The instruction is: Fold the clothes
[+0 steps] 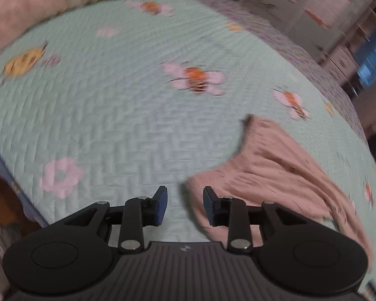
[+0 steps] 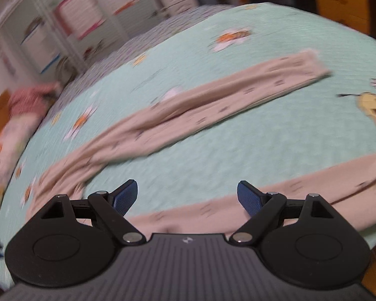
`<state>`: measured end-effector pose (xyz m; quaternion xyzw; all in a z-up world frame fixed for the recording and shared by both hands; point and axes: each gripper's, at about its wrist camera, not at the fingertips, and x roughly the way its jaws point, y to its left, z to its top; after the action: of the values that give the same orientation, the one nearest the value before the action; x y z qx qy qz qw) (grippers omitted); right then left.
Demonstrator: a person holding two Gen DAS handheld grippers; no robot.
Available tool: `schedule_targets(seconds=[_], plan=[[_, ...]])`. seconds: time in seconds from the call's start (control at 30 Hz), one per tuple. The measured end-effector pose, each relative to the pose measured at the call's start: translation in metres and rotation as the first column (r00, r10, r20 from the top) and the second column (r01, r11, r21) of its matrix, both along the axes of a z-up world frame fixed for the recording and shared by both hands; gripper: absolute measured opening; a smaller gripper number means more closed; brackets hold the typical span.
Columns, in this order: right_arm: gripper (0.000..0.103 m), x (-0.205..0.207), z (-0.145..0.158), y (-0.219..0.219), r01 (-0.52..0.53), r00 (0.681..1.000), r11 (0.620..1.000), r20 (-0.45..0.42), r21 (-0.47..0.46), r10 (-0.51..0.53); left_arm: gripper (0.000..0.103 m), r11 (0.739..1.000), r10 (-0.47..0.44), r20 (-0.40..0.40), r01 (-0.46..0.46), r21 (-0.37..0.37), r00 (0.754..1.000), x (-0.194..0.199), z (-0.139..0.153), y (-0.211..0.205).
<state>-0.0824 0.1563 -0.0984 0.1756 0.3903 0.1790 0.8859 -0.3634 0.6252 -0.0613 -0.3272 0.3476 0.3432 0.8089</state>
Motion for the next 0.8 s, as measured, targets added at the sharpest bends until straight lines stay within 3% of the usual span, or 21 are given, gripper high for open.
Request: schedule_targets(seconds=[0.13,0.2,0.3,0.4,0.53,0.8], plan=[[0.087,0.037,-0.002,-0.051,0.125,0.992,0.987,-0.016,0.099,-0.124,0.044,0.977,-0.186,-0.07,0.192,0.092,0.98,0.049,0.012,-0.05],[0.087,0.06,-0.003,-0.076,0.182,0.983,0.972,-0.029,0.148,-0.18,0.048,0.959,-0.253,-0.104,0.264,0.101,0.962,0.075,0.009,-0.071],[0.087,0.099,-0.009,-0.105,0.236,0.972,0.961,-0.052,0.146,-0.23,0.049,0.94,-0.318,-0.136,0.331,0.084,0.938,0.108,-0.003,-0.096],[0.087,0.136,-0.021,-0.126,0.272,0.96,0.955,-0.105,0.118,-0.261,0.049,0.926,-0.366,-0.16,0.376,0.038,0.917,0.135,-0.019,-0.114],[0.088,0.166,-0.05,-0.139,0.304,0.938,0.93,-0.233,0.205,-0.256,0.049,0.914,-0.401,-0.193,0.406,-0.015,0.895,0.163,-0.036,-0.134],[0.088,0.196,-0.059,-0.127,0.282,0.953,0.916,-0.196,0.283,-0.233,0.049,0.899,-0.416,-0.242,0.436,0.032,0.876,0.199,-0.043,-0.147]])
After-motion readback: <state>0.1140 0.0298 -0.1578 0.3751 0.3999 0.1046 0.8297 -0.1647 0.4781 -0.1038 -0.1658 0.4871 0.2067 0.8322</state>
